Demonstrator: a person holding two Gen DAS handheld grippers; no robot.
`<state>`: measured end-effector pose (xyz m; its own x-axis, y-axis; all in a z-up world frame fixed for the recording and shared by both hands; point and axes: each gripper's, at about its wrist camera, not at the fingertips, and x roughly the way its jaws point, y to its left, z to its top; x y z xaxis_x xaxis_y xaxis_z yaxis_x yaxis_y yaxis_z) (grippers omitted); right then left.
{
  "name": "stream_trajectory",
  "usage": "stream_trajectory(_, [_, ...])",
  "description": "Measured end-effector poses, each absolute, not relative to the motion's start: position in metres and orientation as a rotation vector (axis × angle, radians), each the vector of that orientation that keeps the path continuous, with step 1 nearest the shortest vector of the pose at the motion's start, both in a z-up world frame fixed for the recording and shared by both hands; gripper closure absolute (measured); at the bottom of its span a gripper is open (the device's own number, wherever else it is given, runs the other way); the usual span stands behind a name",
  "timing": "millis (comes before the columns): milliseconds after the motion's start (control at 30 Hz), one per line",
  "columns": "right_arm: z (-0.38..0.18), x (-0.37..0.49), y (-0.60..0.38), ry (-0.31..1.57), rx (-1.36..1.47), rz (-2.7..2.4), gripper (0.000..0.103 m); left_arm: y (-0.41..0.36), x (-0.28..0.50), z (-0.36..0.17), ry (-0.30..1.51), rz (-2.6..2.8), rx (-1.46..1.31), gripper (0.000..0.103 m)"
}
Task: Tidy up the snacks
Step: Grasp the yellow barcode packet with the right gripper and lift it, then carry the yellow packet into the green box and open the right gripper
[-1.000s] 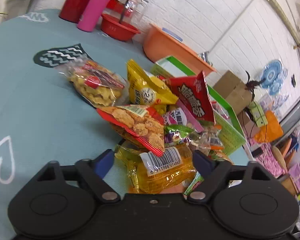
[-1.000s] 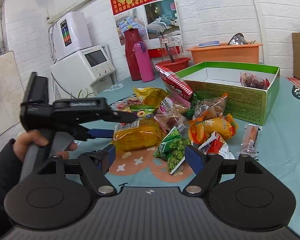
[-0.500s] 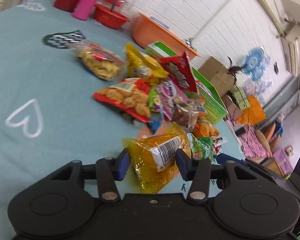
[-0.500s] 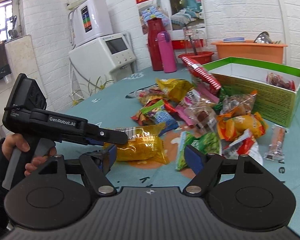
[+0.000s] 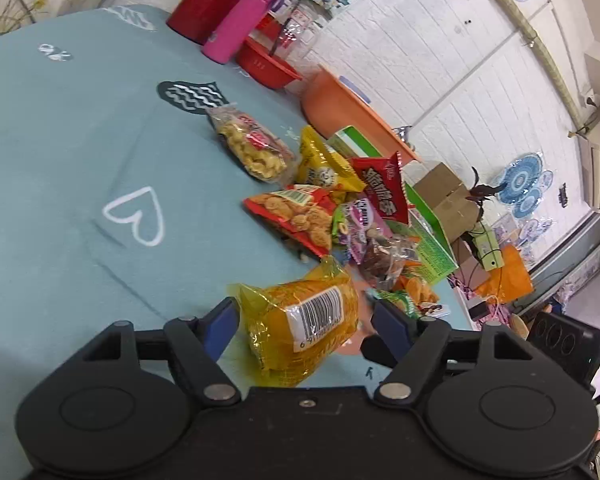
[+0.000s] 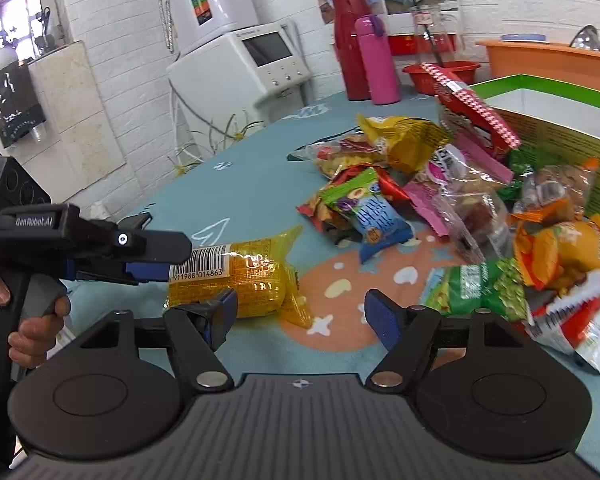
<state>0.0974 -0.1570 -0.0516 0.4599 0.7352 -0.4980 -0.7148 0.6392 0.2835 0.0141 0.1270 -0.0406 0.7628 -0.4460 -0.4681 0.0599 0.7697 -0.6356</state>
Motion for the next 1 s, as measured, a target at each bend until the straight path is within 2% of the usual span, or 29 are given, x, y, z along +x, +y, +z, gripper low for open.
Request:
stream_trajectory(233, [-0.051,0.105,-0.137,0.667,0.025,0.981,0.000,0.152,-0.005,-0.035,0.557,-0.183,-0.698,0.000])
stream_trajectory(533, [-0.049,0.108,-0.121,0.678,0.020,1.041,0.000,0.150,-0.008,-0.043,0.641,-0.238,-0.668,0.001])
stream_trajectory(600, [-0.052,0.108,-0.121,0.688,0.015,1.038,0.000,0.148,0.000,-0.049,0.660,-0.257,-0.680,0.011])
stream_trajectory(633, [-0.054,0.108,-0.120,0.692,0.011,1.036,0.001,0.146,0.005,-0.053,0.675,-0.272,-0.679,0.044])
stream_trajectory(667, [-0.056,0.108,-0.120,0.702,0.017,1.047,0.022,0.144,0.011,-0.056,0.695,-0.291,-0.681,0.077])
stream_trajectory(700, [-0.056,0.108,-0.120,0.711,0.029,1.046,0.033,0.143,0.013,-0.057,0.688,-0.286,-0.682,0.074])
stream_trajectory(767, [-0.054,0.105,-0.122,0.688,0.021,1.011,0.041,0.140,0.016,-0.051,0.673,-0.282,-0.665,0.076])
stream_trajectory(900, [-0.039,0.098,-0.138,0.619,0.040,0.978,0.047,0.129,0.022,-0.030,0.631,-0.328,-0.613,0.076])
stream_trajectory(1000, [-0.022,0.098,-0.155,0.542,0.052,0.925,0.048,0.113,0.037,-0.009,0.590,-0.383,-0.569,0.076])
